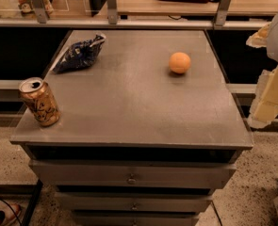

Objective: Move orange near blue chip bag

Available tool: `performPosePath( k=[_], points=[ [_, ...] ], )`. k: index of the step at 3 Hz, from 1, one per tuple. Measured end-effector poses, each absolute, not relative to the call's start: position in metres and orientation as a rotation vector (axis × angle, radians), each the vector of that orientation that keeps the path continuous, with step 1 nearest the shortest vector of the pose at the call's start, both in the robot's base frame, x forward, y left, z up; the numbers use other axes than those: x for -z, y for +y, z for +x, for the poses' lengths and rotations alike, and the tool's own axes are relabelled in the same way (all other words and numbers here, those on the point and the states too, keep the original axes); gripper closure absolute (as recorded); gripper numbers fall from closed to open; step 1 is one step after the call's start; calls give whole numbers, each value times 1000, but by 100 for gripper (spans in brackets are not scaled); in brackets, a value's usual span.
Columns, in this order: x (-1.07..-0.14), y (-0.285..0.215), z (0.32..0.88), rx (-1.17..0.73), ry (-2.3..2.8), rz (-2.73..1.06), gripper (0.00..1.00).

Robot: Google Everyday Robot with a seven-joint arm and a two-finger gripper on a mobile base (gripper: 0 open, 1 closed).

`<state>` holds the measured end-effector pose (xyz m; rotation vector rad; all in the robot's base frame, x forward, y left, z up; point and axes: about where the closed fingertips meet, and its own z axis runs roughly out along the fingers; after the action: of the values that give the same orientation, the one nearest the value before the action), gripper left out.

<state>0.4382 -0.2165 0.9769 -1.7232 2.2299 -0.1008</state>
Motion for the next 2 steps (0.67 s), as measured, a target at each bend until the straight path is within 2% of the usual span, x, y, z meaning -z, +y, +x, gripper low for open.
performPosePath(
  k=[2],
  points=[
    [-982,-212,474,114,2186,-1716,0]
  ],
)
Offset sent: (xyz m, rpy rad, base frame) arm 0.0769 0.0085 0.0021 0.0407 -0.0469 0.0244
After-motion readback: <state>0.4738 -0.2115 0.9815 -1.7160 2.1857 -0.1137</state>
